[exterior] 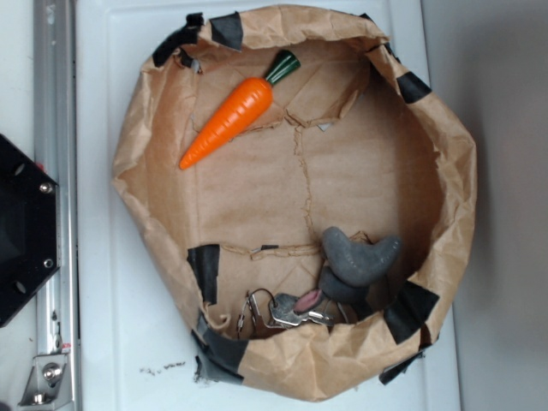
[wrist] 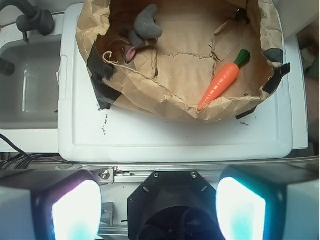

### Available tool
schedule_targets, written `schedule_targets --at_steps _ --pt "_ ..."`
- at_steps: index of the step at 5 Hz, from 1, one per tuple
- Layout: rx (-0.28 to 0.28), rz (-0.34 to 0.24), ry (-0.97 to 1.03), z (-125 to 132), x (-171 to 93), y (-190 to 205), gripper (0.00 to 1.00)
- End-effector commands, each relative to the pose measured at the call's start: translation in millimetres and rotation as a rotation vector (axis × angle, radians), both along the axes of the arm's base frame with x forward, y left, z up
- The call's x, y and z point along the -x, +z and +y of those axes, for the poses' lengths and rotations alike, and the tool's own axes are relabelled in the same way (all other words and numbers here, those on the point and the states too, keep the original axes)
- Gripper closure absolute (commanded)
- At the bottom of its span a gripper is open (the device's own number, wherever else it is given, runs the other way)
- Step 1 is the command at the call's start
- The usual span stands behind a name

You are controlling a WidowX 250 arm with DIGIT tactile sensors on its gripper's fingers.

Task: Grab the silver keys.

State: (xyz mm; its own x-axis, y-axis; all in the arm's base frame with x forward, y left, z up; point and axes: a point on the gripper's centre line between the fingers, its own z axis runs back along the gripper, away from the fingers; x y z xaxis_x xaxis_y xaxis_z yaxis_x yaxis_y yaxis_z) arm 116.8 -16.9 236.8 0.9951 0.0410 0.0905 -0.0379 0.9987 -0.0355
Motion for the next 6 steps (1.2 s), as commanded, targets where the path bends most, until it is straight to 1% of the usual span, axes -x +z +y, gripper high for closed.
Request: schedule_targets --at_steps 1,2,3,4,5,6 --pt "0.0 0.0 0.0 0.0 0.0 0.0 0.0" --pt "-0.033 0.005 0.017 -6.5 -30.8 -8.5 0.0" --pt "-0.027 -0.028 0.053 -3.0 -50.8 -7.6 0.0" --pt "-0.033 -0.038 0.104 0.7 -65.7 -11.8 0.0" --pt "-0.016 -0.075 0.193 6.4 -79.4 -18.7 0.0" --pt "0.015 -0.084 0.421 9.0 -92.8 -32.4 0.0"
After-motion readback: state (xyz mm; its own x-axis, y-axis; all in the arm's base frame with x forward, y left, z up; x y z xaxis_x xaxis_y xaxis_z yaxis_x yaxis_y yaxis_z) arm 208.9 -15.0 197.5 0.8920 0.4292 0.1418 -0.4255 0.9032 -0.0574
